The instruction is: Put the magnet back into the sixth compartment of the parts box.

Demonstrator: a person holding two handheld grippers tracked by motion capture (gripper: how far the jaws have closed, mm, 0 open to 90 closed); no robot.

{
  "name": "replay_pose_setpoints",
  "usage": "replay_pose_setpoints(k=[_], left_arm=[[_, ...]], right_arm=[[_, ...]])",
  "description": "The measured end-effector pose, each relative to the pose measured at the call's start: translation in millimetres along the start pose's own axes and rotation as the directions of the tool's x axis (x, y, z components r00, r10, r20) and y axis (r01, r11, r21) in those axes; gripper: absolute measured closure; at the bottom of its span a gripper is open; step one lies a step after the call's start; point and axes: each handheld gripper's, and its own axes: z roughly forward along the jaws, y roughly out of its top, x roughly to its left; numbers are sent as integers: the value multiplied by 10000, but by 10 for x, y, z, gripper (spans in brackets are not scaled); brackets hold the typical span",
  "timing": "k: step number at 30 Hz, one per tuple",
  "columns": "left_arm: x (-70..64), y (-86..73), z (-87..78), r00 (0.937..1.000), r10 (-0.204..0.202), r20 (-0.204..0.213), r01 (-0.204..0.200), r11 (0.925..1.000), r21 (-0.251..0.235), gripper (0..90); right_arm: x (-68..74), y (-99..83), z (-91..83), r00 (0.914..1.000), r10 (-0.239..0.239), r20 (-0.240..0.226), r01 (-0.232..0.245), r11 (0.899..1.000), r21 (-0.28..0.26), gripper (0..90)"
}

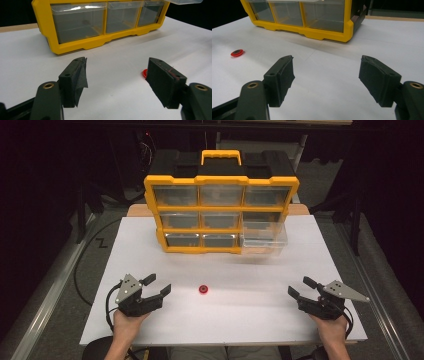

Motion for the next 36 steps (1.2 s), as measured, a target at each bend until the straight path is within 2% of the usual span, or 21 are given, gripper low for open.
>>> replay_pose_setpoints(k=[36], left_arm=[[-19,1,10,9999,108,16,-108,9999,-23,316]], right_arm=[[13,10,8,9995,249,-210,-252,9996,-120,304]])
